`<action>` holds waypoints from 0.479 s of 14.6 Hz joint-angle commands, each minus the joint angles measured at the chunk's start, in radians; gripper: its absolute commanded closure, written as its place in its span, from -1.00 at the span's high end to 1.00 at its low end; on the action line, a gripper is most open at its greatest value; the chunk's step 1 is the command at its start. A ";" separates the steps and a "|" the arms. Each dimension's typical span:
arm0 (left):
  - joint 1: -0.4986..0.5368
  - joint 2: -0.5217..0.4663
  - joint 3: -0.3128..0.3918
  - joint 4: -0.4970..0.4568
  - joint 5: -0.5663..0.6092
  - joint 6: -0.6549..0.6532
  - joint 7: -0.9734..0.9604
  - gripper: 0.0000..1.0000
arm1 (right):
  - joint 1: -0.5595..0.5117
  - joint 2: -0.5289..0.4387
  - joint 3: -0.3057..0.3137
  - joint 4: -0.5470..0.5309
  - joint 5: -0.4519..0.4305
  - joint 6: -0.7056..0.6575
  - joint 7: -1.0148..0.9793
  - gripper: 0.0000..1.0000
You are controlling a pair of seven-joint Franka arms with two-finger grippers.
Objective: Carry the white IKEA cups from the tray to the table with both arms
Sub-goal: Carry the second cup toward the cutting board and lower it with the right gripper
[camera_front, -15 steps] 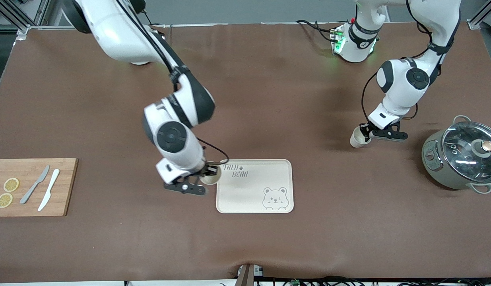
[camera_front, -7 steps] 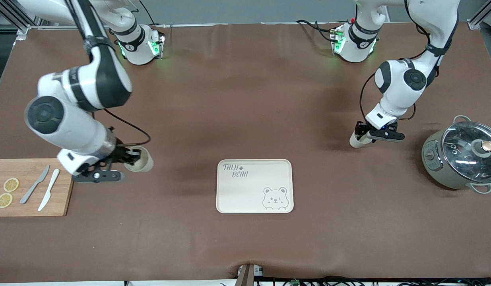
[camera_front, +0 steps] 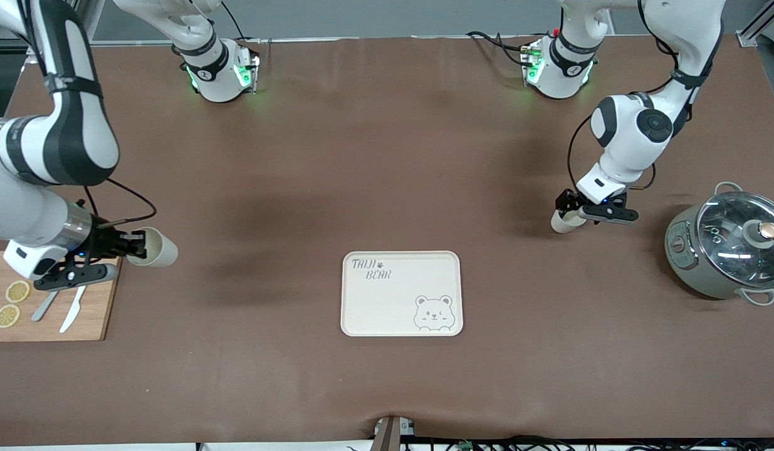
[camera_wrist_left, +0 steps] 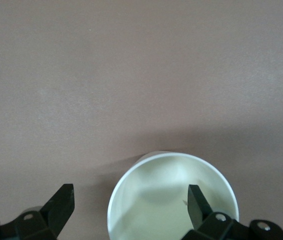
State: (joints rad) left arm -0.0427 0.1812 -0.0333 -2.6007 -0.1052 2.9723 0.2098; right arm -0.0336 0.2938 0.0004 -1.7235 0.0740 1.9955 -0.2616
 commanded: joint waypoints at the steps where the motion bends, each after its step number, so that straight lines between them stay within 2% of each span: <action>1: 0.046 -0.028 -0.011 -0.030 -0.031 0.016 0.083 1.00 | -0.032 -0.019 0.021 -0.126 0.020 0.148 -0.064 -1.00; 4: 0.055 -0.032 -0.010 -0.032 -0.033 0.014 0.105 1.00 | -0.029 0.007 0.021 -0.234 0.018 0.351 -0.073 -1.00; 7: 0.055 -0.049 -0.010 -0.036 -0.033 0.008 0.103 1.00 | -0.026 0.060 0.023 -0.263 0.020 0.457 -0.073 -1.00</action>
State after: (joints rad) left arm 0.0091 0.1740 -0.0333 -2.6072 -0.1052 2.9727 0.2833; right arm -0.0536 0.3361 0.0146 -1.9693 0.0770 2.4034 -0.3155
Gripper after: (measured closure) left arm 0.000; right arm 0.965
